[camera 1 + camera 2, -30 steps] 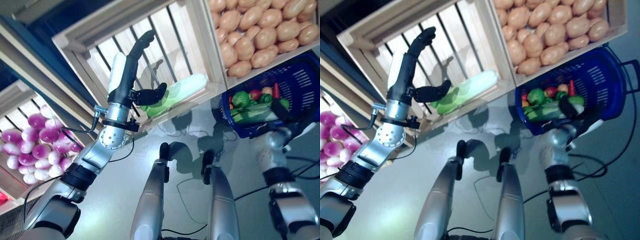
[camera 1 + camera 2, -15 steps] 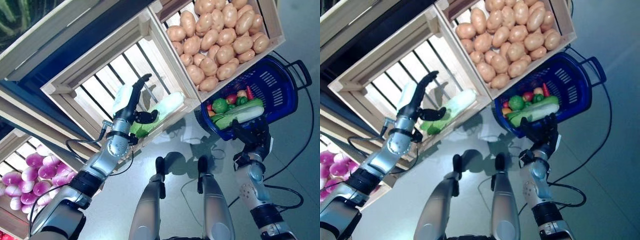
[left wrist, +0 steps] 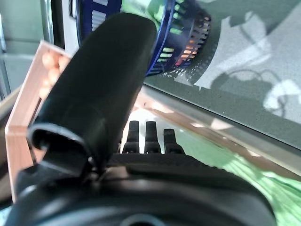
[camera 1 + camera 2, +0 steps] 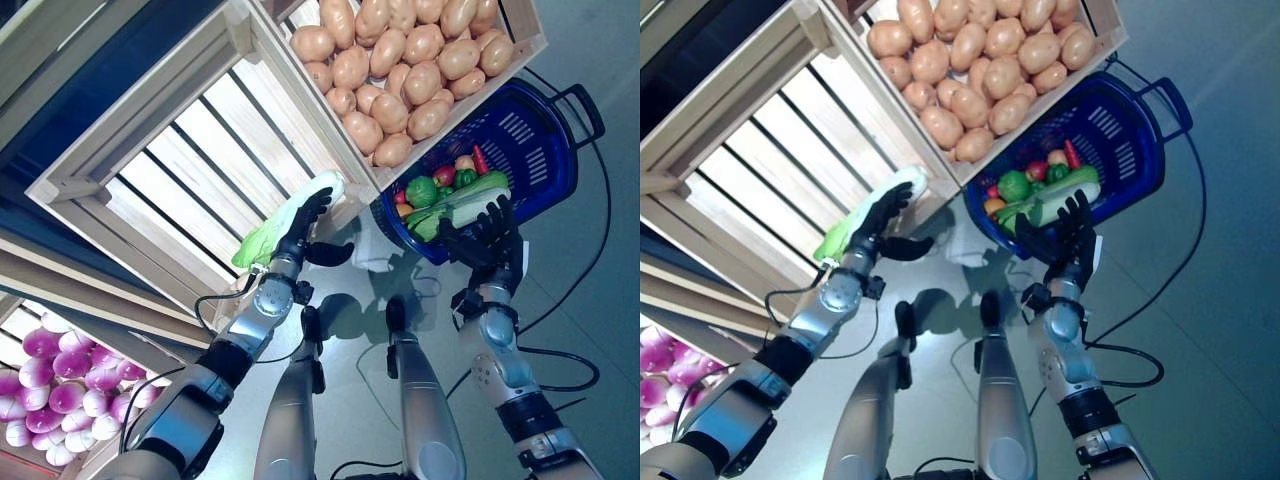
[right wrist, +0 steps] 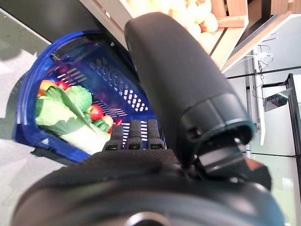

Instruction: Put vegetables into the basket

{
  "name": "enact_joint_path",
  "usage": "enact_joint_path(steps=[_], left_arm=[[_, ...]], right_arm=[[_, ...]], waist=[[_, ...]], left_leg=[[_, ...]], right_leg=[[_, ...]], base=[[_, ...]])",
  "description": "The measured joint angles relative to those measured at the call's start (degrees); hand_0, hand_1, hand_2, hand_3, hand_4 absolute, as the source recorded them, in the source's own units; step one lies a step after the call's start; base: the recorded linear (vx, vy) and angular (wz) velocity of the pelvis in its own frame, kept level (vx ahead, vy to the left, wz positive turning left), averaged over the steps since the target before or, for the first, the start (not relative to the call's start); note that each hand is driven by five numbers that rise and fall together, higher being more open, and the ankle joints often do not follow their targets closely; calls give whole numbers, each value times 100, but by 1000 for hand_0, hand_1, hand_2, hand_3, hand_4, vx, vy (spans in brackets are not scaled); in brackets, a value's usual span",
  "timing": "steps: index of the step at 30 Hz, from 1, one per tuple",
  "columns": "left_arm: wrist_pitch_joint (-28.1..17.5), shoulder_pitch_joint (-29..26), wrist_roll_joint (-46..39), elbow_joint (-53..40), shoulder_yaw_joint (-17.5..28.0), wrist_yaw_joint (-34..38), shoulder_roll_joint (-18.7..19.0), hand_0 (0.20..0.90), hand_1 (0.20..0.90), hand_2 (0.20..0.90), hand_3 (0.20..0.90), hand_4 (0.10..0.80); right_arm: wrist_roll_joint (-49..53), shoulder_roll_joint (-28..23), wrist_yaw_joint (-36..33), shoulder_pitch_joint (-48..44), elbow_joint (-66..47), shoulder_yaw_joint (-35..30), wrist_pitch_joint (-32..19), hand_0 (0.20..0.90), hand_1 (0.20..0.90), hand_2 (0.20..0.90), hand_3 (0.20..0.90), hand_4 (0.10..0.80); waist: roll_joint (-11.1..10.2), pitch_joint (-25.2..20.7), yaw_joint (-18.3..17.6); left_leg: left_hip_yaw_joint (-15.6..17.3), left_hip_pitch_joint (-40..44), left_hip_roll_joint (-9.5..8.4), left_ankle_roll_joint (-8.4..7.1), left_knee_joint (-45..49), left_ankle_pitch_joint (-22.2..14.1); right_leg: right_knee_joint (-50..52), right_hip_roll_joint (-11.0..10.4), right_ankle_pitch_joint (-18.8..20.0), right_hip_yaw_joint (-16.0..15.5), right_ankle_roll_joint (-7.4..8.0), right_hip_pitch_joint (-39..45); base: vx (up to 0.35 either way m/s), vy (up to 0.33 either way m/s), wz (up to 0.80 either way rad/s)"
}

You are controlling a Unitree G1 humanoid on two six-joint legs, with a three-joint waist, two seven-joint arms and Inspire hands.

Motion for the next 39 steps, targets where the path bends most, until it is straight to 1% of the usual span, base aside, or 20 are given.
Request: enact_joint_path(steps=[2, 6, 9, 12, 14, 15, 17, 20, 21, 25, 28, 32, 35, 39], left_arm=[[-111, -33, 13, 66, 32, 212, -35, 900, 900, 900, 900, 800], [-174, -199, 115, 280, 37, 616, -59, 900, 900, 900, 900, 800], [-240, -225, 150, 316, 147, 763, -75, 900, 900, 900, 900, 800], [-268, -225, 797, 310, 155, 990, -53, 900, 900, 900, 900, 800], [-275, -222, 1167, 246, 152, 1129, 34, 900, 900, 900, 900, 800], [-272, -214, 1339, 120, 137, 1130, 148, 900, 900, 900, 900, 800], [-265, -204, 1414, -84, 151, 1145, 274, 900, 900, 900, 900, 800], [-221, -5, 1476, -862, 348, 1121, 522, 900, 900, 900, 900, 800], [-214, 17, 1527, -965, 374, 1121, 558, 900, 900, 900, 900, 800], [-157, 105, 1562, -1126, 421, 1088, 619, 900, 900, 900, 900, 800], [-158, 251, 1127, -1180, 522, 694, 619, 900, 900, 900, 900, 800], [-158, 464, 1101, -1318, 598, 493, 621, 900, 900, 900, 900, 800], [-158, 564, 1112, -1544, 671, 498, 625, 900, 900, 900, 900, 800], [-147, 527, 1125, -1620, 703, 657, 638, 900, 900, 900, 900, 800]], right_arm=[[-18, 1, 1, -49, 0, 25, 0, 900, 900, 900, 900, 800], [-50, 4, 1, -61, -1, 57, 0, 900, 900, 900, 900, 800], [-54, 34, 1, -41, -1, 87, 0, 900, 900, 900, 900, 800], [-53, 38, 3, 45, -1, 88, -1, 900, 900, 900, 900, 800], [-51, 38, 10, 48, -1, 88, -1, 900, 900, 900, 900, 800], [-51, 38, 11, 77, -1, 87, -1, 900, 900, 900, 900, 800], [-50, 38, 14, 115, -5, 87, -1, 900, 900, 900, 900, 800], [-51, 39, 21, 209, -76, 71, -2, 900, 900, 900, 900, 800], [-52, 39, 22, 232, -80, 71, -2, 900, 900, 900, 900, 800], [-119, 32, 24, 297, -173, 64, -2, 900, 900, 900, 900, 800], [-205, 31, 29, 273, -296, 47, -2, 900, 900, 900, 900, 800], [-205, 31, 47, 276, -320, -60, -1, 900, 900, 900, 900, 800], [-205, 27, 55, 314, -320, -121, -1, 900, 900, 900, 900, 800], [-205, 27, 65, 307, -321, -120, -1, 900, 900, 900, 900, 800]], waist=[[-47, 0, 0], [-205, -6, -2], [-284, -5, -6], [-294, -4, -2], [-294, -4, 4], [-294, -4, 2], [-294, -4, 15], [-293, -3, 58], [-292, -4, 100], [-290, -3, 220], [-290, -3, 252], [-289, -3, 313], [-286, -2, 328], [-282, -2, 320]], left_leg=[[1, -1, 6, -2, 0, 2], [0, -42, 46, -29, 4, 19], [-13, -99, 73, -62, -9, 43], [-24, -113, 87, -79, -111, 98], [-34, -156, 88, -85, -123, 118], [-48, -174, 88, -90, -133, 123], [-58, -179, 88, -94, -154, 133], [-79, -180, 66, -97, -344, 242], [-83, -171, 66, -100, -379, 258], [-90, -155, 62, -103, -482, 304], [-93, -158, 59, -105, -501, 314], [-99, -159, 60, -109, -533, 338], [-125, -165, 62, -117, -534, 347], [-174, -176, 62, -130, -534, 356]], right_leg=[[-2, 5, 1, 0, -2, -1], [-14, 45, 16, -1, -30, -29], [-14, 75, 37, -4, -60, -99], [-36, 85, 46, -31, -74, -137], [-35, 88, 47, -34, -78, -189], [-36, 88, 46, -47, -81, -205], [-38, 85, 42, -59, -86, -214], [-74, 68, 46, -81, -94, -274], [-85, 67, 46, -90, -95, -275], [-118, 62, 46, -108, -96, -282], [-117, 57, 45, -116, -96, -295], [-118, 52, 41, -137, -101, -304], [-102, 50, 30, -169, -114, -304], [-87, 50, 20, -198, -128, -306]], base=[[-38, -47, -1], [-22, -59, -1], [-8, -61, -2], [-6, -32, 2], [0, 0, 0], [0, 0, 0], [13, -16, 4], [15, -6, 5], [11, -17, 4], [0, -6, 2], [0, 0, 0], [5, -4, 1], [20, -4, 4], [11, 3, 2]])
